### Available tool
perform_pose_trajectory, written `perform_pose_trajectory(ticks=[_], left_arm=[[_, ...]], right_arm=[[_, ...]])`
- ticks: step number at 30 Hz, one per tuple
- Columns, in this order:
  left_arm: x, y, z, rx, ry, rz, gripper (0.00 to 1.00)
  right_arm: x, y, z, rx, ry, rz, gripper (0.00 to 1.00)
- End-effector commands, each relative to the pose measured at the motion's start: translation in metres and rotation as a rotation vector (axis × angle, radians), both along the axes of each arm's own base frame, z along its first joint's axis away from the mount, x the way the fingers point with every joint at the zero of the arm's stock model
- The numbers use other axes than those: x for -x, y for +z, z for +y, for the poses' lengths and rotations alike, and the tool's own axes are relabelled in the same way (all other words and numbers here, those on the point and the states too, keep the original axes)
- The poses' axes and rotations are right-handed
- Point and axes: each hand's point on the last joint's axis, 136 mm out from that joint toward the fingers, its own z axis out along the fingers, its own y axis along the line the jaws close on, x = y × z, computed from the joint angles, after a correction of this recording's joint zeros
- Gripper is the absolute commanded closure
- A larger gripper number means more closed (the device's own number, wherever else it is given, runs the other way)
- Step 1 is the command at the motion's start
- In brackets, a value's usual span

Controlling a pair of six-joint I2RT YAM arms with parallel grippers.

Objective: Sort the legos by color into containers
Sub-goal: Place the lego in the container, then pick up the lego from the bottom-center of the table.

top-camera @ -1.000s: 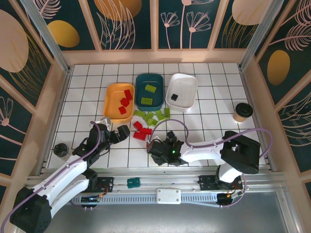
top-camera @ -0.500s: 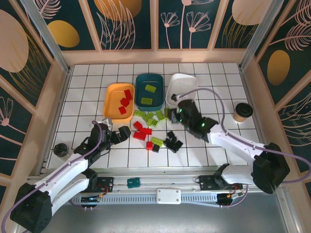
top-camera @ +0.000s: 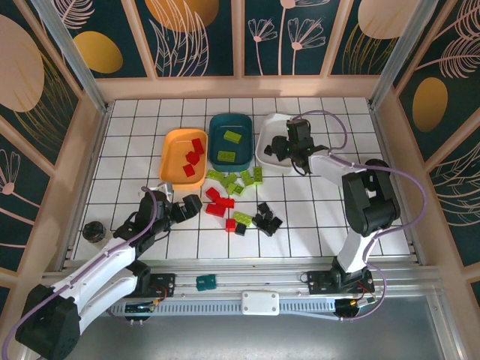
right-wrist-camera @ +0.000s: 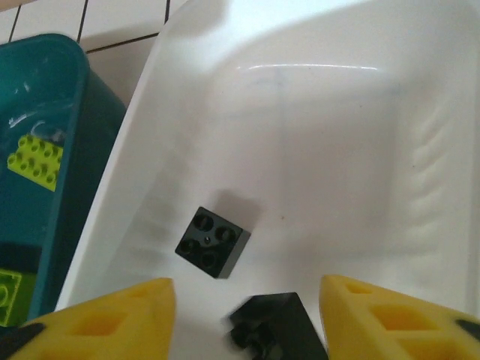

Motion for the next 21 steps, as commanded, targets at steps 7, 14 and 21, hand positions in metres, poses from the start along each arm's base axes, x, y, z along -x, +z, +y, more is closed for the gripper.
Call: perform_pose_trajectory(ticks=[7,14,21], left_arm=[[0.003,0.013,-0.013,0.06,-0.06,-0.024,0.01],[0.001,0.018,-0.013,0.055,-0.061,-0.041,0.01],[-0.001,0.012,-0.015,0.052,-0.067,-0.026,0.01]], right_arm=[[0.043,0.045,0.008,-0.047,0.062,-0.081,0.36],[0.156,0.03,0.036,-0.024,0.218,-0.03,0.35],[0.253,-0.014,0.04,-0.001,0.299,0.141,0.34]])
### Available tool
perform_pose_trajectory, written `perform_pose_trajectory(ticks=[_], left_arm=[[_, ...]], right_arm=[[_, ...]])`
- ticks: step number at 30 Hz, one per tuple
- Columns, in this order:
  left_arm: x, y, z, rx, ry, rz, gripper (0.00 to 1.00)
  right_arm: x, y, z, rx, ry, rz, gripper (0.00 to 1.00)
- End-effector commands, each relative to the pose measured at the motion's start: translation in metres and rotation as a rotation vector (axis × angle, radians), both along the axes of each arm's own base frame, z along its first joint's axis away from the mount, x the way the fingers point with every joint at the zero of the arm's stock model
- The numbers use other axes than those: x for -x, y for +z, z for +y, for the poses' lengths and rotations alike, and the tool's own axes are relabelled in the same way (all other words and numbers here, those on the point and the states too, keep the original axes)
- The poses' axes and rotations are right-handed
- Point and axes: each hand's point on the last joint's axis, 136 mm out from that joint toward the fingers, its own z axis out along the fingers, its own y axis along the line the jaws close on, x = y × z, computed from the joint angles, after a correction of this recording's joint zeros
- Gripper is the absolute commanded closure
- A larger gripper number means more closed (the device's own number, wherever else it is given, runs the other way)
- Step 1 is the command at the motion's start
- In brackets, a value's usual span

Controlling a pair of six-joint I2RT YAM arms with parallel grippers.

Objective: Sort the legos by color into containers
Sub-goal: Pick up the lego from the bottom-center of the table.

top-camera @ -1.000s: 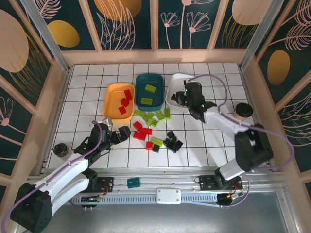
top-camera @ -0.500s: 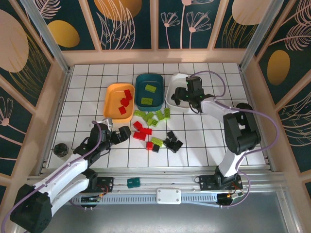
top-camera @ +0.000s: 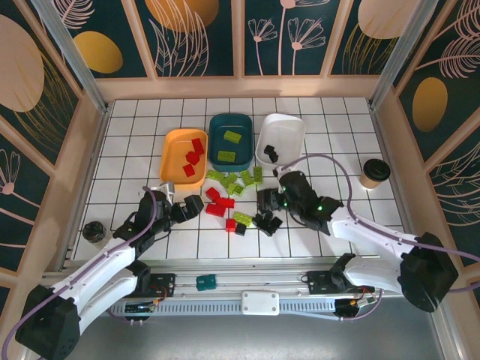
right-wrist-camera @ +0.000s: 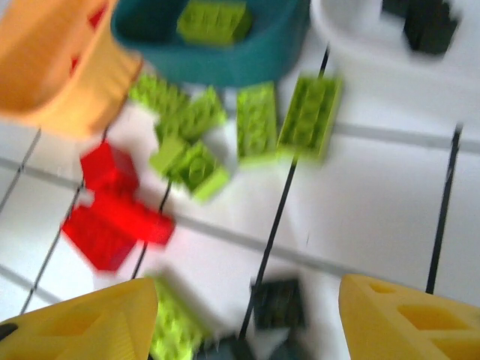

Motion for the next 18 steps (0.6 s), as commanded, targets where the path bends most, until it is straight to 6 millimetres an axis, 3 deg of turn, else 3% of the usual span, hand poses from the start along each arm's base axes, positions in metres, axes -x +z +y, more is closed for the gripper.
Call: perform_pose_trajectory(ticks=[1,5,8,11,18], left_arm=[[-0.004,0.007,-0.006,0.017,-0.024,-0.023,0.01],[-0.005,0.004,-0.007,0.017,-0.025,-0.019,0.01],[-0.006,0.002,-0.006,0.012,-0.018,-0.014,0.01],[-0.005,0.0,-0.006,0.008,-0.017,-0.009,0.01],[-0.004,-0.004,-0.003,-0.009,-0.008,0.007,0.01]], right_arm=[[0.039,-0.035,-0.018,0.077,-0.047,0.128,0.33],[0.069,-0.064,-0.02,0.122,-0.032,0.213,0.33],[0.078,-0.081,-0.019,0.166,-0.008,0.247,0.33],[0.079,-0.093,-0.017,0.203,0.01,0.257,0.32],[0.064,-0.096,-0.008,0.256,0.037,0.215,0.32]])
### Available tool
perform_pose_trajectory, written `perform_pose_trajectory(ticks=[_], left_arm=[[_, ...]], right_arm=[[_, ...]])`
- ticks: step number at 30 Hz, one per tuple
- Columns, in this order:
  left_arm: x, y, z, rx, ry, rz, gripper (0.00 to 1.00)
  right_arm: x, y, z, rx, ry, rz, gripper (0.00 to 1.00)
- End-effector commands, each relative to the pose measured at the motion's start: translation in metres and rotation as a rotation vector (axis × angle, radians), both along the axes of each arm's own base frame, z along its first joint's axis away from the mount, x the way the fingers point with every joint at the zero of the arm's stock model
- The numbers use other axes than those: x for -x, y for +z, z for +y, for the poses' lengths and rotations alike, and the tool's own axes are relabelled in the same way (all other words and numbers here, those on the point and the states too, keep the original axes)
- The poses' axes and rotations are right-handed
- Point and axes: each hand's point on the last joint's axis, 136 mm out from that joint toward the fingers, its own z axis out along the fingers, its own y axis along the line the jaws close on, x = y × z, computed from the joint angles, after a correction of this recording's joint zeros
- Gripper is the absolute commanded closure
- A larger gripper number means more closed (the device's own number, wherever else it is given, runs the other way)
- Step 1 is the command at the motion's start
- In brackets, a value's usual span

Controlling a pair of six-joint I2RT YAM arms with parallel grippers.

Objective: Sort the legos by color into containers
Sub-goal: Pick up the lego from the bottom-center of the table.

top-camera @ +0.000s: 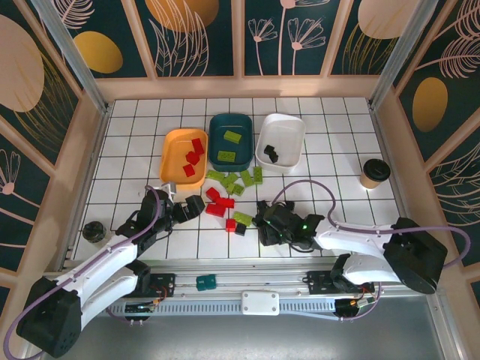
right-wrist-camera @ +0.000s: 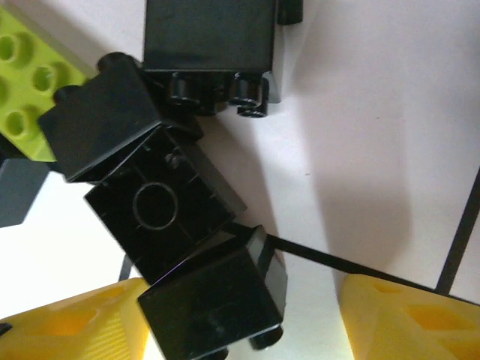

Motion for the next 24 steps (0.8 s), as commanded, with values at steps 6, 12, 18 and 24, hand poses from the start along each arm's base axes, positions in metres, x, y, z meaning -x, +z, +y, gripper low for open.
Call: perform_pose_trajectory(ticks=[6,12,18,24], left_arm=[[-0.001,0.0,0.0,-0.008,-0.001,-0.011,0.01],[-0.002,-0.003,0.0,-0.01,-0.002,-0.004,0.01],[-0.004,-0.005,-0.002,-0.008,-0.003,0.003,0.01],[-0.004,-0.004,-0.003,-0.006,-0.008,0.001,0.01]], right_arm=[[-0.018,0.001,0.012,0.031,0.035,-0.067,0.37],[-0.021,0.005,0.025,0.025,0.097,-0.082,0.41],[-0.021,0.009,0.034,0.001,0.127,-0.085,0.56],[-0.014,0.019,0.029,-0.023,0.127,-0.076,0.7]])
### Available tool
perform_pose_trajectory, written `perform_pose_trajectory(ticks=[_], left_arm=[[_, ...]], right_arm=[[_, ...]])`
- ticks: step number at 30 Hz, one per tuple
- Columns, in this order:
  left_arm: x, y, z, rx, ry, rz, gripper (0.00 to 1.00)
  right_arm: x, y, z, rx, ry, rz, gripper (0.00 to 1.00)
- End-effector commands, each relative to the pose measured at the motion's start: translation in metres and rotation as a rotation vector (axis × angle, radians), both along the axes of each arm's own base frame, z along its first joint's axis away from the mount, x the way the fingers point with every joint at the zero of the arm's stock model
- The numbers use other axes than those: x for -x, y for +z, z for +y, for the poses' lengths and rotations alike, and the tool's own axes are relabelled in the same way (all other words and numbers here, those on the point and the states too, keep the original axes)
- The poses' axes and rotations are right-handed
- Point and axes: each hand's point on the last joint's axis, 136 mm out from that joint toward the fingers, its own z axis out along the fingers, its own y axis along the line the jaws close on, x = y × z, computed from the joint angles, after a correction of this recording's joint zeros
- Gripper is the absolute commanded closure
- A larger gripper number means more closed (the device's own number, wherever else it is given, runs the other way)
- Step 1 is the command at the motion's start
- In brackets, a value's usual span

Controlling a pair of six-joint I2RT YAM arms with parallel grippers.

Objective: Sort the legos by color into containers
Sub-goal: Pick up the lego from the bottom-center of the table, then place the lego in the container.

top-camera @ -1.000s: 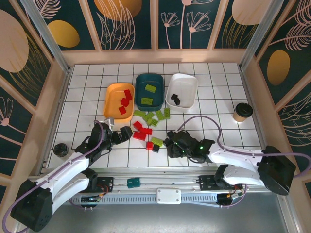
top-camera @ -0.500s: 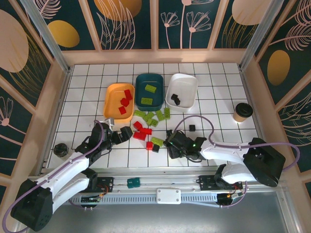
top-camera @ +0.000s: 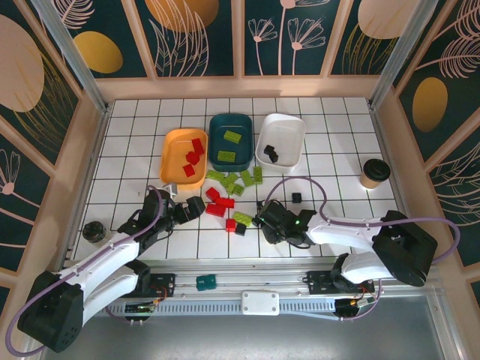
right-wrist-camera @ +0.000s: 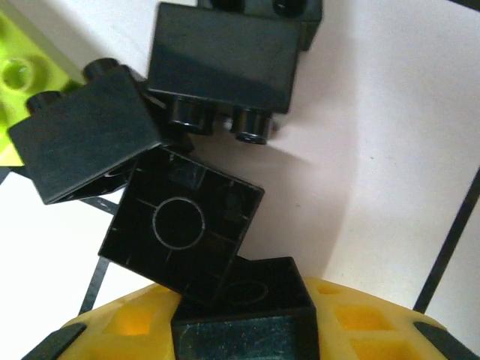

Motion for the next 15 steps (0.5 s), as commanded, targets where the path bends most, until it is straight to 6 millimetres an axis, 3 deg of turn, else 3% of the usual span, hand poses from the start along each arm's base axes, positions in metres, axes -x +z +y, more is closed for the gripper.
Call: perform_pose_trajectory(ticks=[1,8,15], left_arm=[[-0.005,0.007,-0.003,0.013,-0.009,-0.036,0.01],[-0.006,0.009,-0.005,0.013,-0.019,-0.041,0.01],[-0.008,0.01,-0.007,0.012,-0.023,-0.037,0.01]], right_arm=[[-0.004,0.024,0.026,-0.137,0.028,-0.031,0.71],[-0.009,0.069,0.028,-0.232,0.023,-0.068,0.72],[-0.07,0.128,0.039,-0.398,0.0,-0.169,0.72]])
